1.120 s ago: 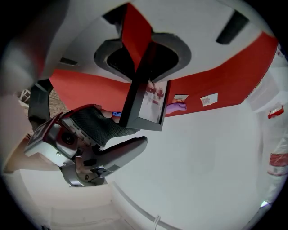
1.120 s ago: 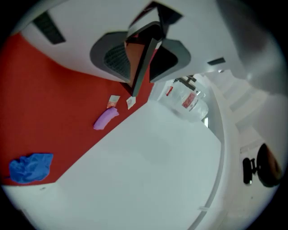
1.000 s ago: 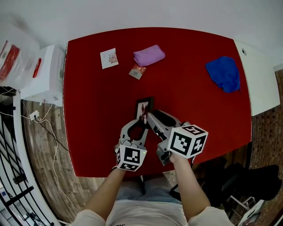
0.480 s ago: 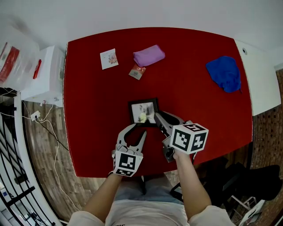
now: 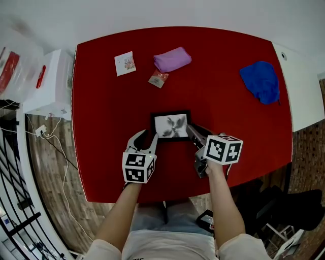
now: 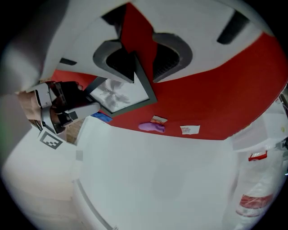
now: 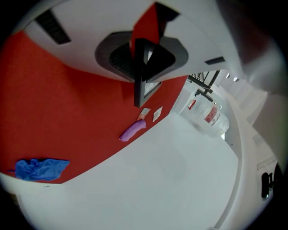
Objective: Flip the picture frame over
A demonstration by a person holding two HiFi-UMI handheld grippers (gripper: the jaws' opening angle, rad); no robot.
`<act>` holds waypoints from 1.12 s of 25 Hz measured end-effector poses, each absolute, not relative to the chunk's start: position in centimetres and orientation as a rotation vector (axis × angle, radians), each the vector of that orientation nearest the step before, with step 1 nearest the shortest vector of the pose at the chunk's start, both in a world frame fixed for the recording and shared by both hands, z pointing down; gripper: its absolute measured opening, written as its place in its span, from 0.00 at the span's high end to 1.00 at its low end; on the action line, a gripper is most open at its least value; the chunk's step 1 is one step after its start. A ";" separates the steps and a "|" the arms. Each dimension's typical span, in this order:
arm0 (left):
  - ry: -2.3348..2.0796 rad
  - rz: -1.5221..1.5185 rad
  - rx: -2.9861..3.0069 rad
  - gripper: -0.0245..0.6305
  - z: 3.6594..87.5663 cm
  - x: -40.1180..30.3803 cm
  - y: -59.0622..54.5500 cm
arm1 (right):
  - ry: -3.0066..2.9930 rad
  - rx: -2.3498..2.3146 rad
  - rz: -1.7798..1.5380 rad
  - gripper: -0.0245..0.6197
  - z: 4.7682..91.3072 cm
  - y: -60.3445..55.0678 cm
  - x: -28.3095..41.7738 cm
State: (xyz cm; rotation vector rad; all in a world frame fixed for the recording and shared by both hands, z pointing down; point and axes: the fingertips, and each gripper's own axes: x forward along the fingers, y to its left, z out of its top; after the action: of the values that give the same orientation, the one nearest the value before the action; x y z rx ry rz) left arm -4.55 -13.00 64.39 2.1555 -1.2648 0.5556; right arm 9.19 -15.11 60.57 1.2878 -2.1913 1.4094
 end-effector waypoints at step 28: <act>-1.317 0.694 2.132 0.80 64.7 -3.7 -13.2 | -1.947 1.298 0.564 0.85 63.6 -15.2 9.4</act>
State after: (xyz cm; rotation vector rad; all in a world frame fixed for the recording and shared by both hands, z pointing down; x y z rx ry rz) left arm -3.69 -13.15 64.68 2.1316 -1.3169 0.6941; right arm 9.40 -15.17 63.64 1.2978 -1.9473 0.5643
